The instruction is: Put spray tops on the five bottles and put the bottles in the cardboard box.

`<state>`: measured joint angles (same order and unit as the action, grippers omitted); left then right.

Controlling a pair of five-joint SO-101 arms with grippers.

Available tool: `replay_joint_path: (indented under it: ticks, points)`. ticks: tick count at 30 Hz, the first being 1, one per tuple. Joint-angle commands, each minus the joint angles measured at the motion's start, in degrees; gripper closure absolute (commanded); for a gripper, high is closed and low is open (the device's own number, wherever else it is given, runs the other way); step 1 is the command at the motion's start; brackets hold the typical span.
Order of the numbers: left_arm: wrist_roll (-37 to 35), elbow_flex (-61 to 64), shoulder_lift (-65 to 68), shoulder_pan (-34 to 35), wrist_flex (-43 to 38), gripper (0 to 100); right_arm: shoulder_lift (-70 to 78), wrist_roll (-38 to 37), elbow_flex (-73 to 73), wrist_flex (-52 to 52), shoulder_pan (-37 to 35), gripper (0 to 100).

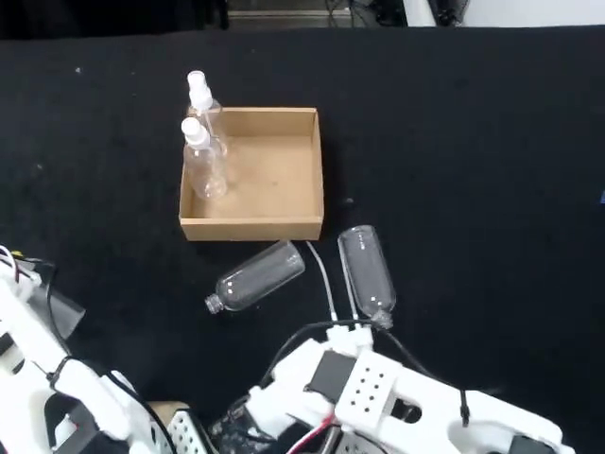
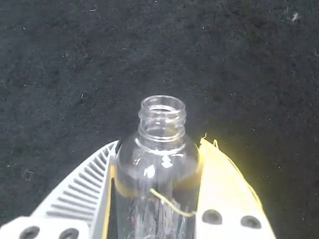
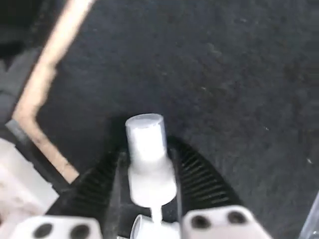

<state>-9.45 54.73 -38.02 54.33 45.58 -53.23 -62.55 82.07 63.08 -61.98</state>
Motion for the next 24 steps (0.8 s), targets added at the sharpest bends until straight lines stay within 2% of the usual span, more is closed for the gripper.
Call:
replay_joint_path:
  ticks: [1, 7, 10, 17, 21, 24]
  points:
    - [-0.26, -0.57, -1.58, 0.75, -0.53, 94, -0.66, 3.25, -5.49, -0.18, 5.36, 96.9]
    - [-0.26, -0.57, -1.58, 0.75, -0.53, 94, -0.66, 16.97, -20.88, 0.44, 11.87, 96.9]
    - [-0.26, -0.57, -1.58, 0.75, -0.53, 94, -0.66, 24.53, -29.49, 3.96, 15.74, 96.9]
    - [-0.26, -0.57, -1.58, 0.31, -0.62, 94, -0.66, 41.49, -49.45, 12.22, 31.38, 96.9]
    - [-0.09, -0.48, -1.85, -3.21, -0.53, 94, -0.66, 48.26, -59.91, 11.43, 39.91, 96.9]
    - [0.09, -0.48, -2.2, -7.34, -0.53, 94, -0.66, 54.42, -65.1, 8.79, 41.41, 96.9]
